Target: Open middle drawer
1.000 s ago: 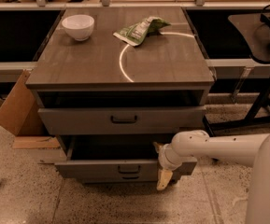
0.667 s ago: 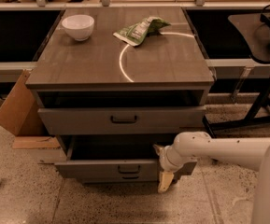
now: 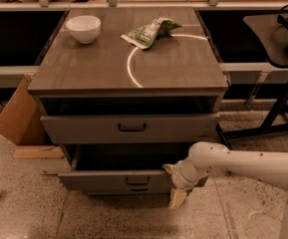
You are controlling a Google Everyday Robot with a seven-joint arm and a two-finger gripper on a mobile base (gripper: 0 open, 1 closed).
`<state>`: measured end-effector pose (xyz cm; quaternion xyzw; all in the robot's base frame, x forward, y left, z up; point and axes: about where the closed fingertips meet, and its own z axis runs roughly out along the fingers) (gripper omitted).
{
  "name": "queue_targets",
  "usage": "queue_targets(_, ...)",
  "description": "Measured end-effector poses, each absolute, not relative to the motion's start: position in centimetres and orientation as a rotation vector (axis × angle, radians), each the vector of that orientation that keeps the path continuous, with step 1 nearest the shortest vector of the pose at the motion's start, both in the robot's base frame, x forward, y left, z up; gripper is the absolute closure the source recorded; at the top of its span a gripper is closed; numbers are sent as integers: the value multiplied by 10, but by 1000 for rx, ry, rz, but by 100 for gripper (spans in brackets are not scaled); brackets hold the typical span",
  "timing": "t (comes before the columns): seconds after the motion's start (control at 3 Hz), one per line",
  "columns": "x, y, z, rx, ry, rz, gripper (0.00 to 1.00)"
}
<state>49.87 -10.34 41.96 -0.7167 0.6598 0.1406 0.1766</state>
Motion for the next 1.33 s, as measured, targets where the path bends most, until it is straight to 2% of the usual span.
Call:
queue_targets(1.0, 466, -104, 447, -2033, 1868, 432, 84)
queue_targets(1.33, 462, -103, 449, -2032, 1867, 455, 83)
